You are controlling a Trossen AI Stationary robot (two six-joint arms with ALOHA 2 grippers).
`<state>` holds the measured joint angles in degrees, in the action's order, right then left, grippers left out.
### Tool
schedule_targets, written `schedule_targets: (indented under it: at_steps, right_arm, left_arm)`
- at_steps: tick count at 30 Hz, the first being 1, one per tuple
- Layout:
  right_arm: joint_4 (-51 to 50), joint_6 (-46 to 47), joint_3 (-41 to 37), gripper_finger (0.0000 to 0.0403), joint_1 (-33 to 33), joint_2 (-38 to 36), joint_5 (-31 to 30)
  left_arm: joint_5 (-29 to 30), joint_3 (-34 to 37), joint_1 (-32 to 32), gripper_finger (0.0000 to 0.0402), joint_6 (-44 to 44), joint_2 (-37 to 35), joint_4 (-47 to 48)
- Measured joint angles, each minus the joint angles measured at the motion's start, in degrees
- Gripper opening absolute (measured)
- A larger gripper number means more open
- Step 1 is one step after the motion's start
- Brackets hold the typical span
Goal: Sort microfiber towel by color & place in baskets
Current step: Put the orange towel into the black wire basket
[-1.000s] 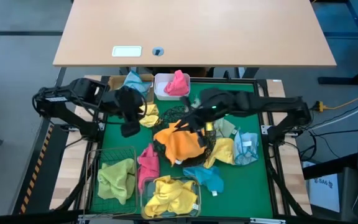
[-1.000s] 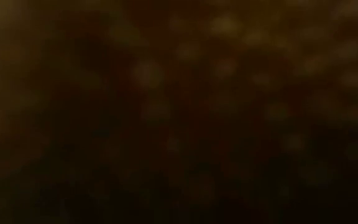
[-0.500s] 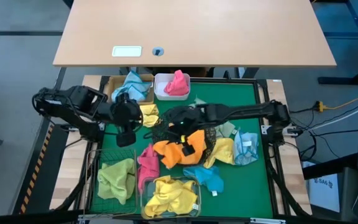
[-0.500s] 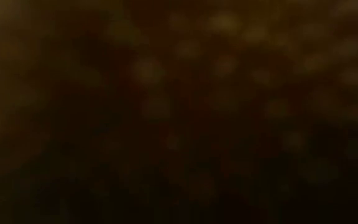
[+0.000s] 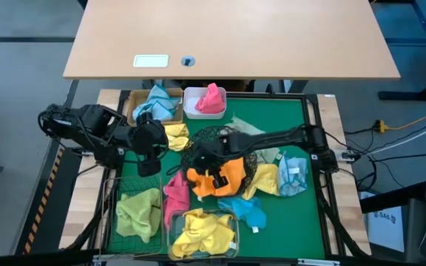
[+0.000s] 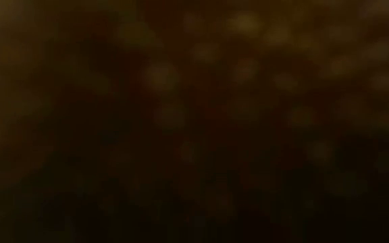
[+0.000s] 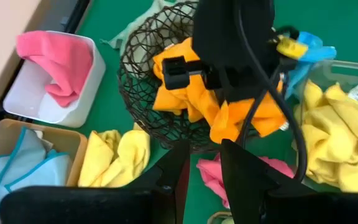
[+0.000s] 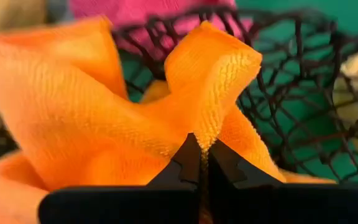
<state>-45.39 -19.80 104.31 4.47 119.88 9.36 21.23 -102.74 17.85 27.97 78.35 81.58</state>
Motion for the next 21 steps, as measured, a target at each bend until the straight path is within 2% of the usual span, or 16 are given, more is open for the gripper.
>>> schedule_targets:
  at_steps: [10, 13, 17, 21]
  right_arm:
    - [-1.11, -0.01, 0.00, 0.0015, 0.00, 1.24, -1.09]
    - [-1.21, -0.01, 0.00, 0.0045, 0.00, 1.24, -0.83]
    - [-1.66, 0.01, 0.02, 0.0109, 0.07, 1.22, -0.82]
    - [-8.35, 0.01, 3.71, 0.0157, 0.07, 0.75, -1.42]
  left_arm:
    - [3.00, 0.00, -0.04, 0.0085, 0.05, 0.00, 0.44]
    - [3.59, 0.00, -0.30, 0.0085, 0.20, 0.00, 0.50]
    - [4.25, 0.00, -1.49, 0.0085, 0.48, 0.00, 2.22]
    - [4.69, 0.02, -3.36, 0.0085, 1.55, 0.00, 4.34]
